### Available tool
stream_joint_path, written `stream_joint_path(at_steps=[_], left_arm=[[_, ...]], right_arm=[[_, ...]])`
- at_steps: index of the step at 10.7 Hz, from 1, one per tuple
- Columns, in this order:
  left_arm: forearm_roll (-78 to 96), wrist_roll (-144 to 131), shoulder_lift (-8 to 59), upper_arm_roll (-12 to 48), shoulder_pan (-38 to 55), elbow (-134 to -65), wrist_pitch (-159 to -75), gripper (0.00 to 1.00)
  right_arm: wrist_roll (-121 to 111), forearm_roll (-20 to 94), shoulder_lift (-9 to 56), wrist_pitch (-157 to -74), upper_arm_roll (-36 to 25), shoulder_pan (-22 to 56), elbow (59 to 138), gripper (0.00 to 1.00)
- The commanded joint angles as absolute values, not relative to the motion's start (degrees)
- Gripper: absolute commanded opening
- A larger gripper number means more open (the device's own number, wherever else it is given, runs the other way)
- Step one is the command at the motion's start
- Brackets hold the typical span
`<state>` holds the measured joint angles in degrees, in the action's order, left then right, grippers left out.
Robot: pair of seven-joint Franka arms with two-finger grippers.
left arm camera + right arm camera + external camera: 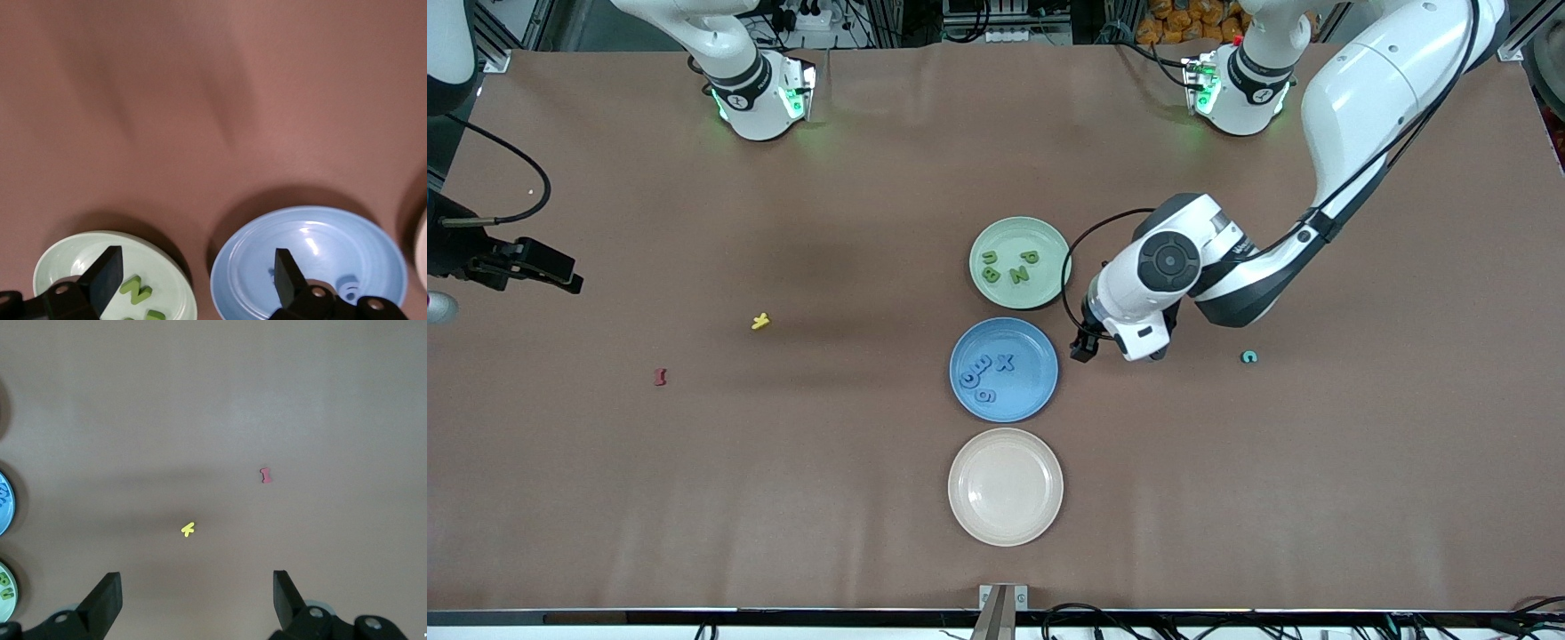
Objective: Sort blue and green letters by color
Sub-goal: 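Lift the left gripper and move it back toward the blue letters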
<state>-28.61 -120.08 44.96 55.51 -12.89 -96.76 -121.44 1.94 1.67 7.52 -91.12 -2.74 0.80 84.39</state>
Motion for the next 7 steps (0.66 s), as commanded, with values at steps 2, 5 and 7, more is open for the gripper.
stream_joint_path(at_steps=[2, 5, 7], left_arm=[[-33.12, -118.49, 43.68, 51.79, -12.74, -95.62, -114.63, 1.0], [-34.53, -111.11, 43.77, 49.4, -16.07, -95.8, -113.91, 1.0], [-34.02, -105.24, 41.07, 44.86, -15.31, -96.15, -113.99, 1.0]], right_arm=[[2.64, 1.85, 8.17, -90.7, -2.81, 0.97, 82.97, 1.0], [2.64, 1.85, 8.17, -90.7, -2.81, 0.97, 82.97, 1.0], [2.64, 1.85, 8.17, -90.7, -2.81, 0.97, 82.97, 1.0]])
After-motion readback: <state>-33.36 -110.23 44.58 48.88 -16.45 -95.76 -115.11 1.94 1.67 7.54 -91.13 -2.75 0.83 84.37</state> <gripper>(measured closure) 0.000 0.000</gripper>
